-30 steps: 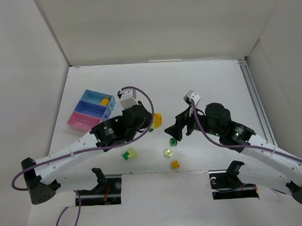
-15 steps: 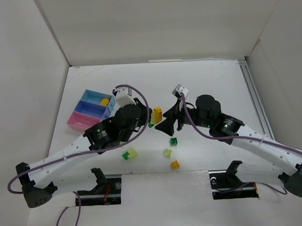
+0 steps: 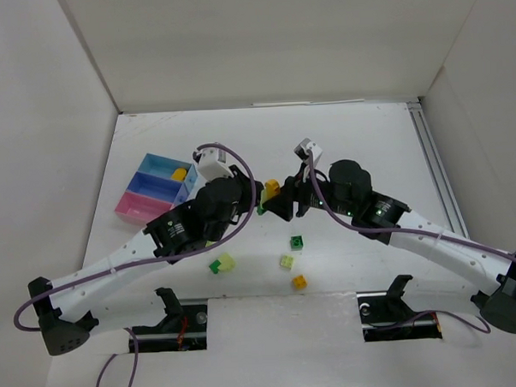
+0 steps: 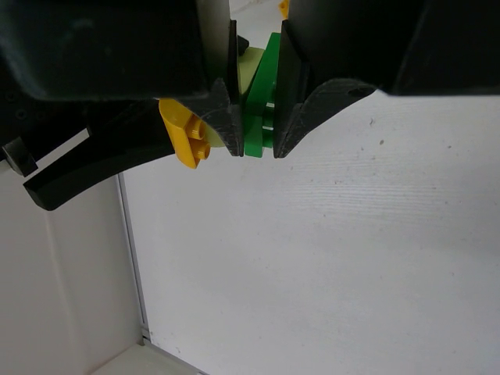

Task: Sort the legos into containers by color

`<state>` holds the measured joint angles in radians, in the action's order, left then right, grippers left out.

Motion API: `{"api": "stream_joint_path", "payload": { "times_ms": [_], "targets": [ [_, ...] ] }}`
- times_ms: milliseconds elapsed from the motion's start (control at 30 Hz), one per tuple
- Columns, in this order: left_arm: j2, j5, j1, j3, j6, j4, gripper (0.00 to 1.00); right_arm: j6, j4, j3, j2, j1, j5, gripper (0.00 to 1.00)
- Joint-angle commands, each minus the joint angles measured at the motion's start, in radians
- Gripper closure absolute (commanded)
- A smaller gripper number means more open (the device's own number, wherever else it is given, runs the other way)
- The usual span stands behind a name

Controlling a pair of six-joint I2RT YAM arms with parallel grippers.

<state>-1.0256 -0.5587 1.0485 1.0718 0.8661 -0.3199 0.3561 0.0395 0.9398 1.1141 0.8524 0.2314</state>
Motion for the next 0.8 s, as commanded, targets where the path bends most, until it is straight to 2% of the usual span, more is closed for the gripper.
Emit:
{"api": "stream_joint_path", "payload": {
  "times_ms": [0, 167, 367, 433, 467, 500, 633, 667, 767],
  "targets": [
    [-0.001, -0.021, 0.007, -0.003, 0.007, 0.053, 1.0, 0.029, -0.076, 0.047, -0.008, 0.007, -0.04, 0.4],
    [-0.01, -0.021, 0.007, -0.012, 0.007, 0.062, 1.0, 0.029, -0.086, 0.047, -0.008, 0.007, -0.049, 0.49],
    [-0.01, 0.0, 0.007, -0.012, 0.007, 0.094, 1.0, 0.038, -0.095, 0.056, 0.001, 0.007, -0.049, 0.51],
    [-0.01, 0.01, 0.007, -0.021, 0.007, 0.094, 1.0, 0.038, -0.095, 0.056, 0.01, 0.007, -0.049, 0.56],
    [-0.01, 0.01, 0.007, -0.021, 0.007, 0.094, 1.0, 0.038, -0.095, 0.056, 0.01, 0.007, -0.049, 0.63],
    [-0.01, 0.01, 0.007, -0.021, 0.007, 0.094, 1.0, 0.038, -0.095, 0.056, 0.01, 0.007, -0.049, 0.64],
    [0.001, 0.01, 0.007, -0.032, 0.017, 0.104, 1.0, 0.018, -0.095, 0.056, 0.01, 0.007, -0.049, 0.83],
    [0.001, 0.0, 0.007, -0.032, 0.008, 0.104, 1.0, 0.018, -0.095, 0.056, 0.0, 0.007, -0.049, 1.0],
    [0.001, -0.05, 0.007, -0.041, 0.019, 0.067, 1.0, 0.006, -0.095, 0.044, -0.023, -0.007, -0.014, 1.0]
  ]
}}
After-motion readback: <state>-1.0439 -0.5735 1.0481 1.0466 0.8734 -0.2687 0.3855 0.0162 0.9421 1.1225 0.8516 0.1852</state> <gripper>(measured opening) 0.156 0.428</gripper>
